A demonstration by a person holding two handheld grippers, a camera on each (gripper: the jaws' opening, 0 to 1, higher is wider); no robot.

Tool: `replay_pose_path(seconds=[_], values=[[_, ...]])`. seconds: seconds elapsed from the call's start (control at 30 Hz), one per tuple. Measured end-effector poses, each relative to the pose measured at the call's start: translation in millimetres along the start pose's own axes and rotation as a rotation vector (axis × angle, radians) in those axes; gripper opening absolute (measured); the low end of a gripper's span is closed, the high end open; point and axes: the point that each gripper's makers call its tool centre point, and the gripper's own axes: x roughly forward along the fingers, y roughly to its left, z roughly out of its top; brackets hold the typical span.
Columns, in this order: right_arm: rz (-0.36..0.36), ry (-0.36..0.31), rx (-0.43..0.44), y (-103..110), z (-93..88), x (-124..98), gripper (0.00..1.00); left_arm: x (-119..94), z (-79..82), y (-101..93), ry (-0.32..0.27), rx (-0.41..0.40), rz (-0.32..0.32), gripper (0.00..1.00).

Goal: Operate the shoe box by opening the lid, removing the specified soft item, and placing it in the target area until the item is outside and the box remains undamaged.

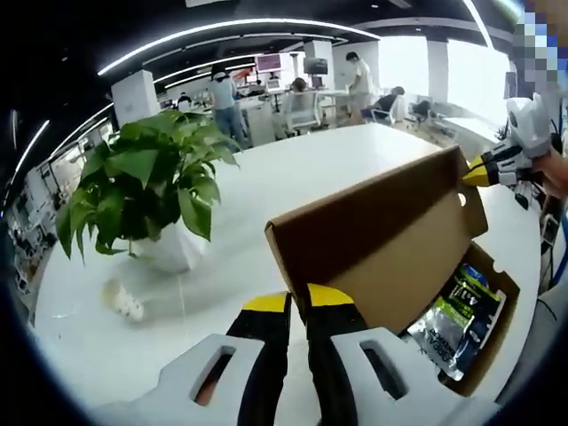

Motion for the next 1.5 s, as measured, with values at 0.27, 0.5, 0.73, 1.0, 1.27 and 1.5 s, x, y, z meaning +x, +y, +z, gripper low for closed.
replay_pose_path(seconds=[0.27,0.5,0.73,1.0,1.27,1.5], values=[[-0.002,0.020,0.004,-2,-0.5,7,0.00,9,-1.0,1.5,0.019,0.016,0.001,0.05],[-0.007,0.030,0.015,-5,-2.1,14,0.00,16,-2.7,3.8,0.040,0.029,0.001,0.05],[0.002,0.050,0.017,-7,-3.9,23,0.00,19,-4.7,3.3,0.049,0.020,0.002,0.05],[0.001,0.064,0.026,-8,-6.7,30,0.00,24,-7.0,3.6,0.062,0.011,0.000,0.05],[0.004,0.074,0.037,-10,-8.9,37,0.00,34,-9.6,7.1,0.072,0.000,-0.002,0.05],[0.005,0.081,0.045,-10,-10.8,42,0.00,36,-12.1,7.1,0.079,-0.004,-0.008,0.05]])
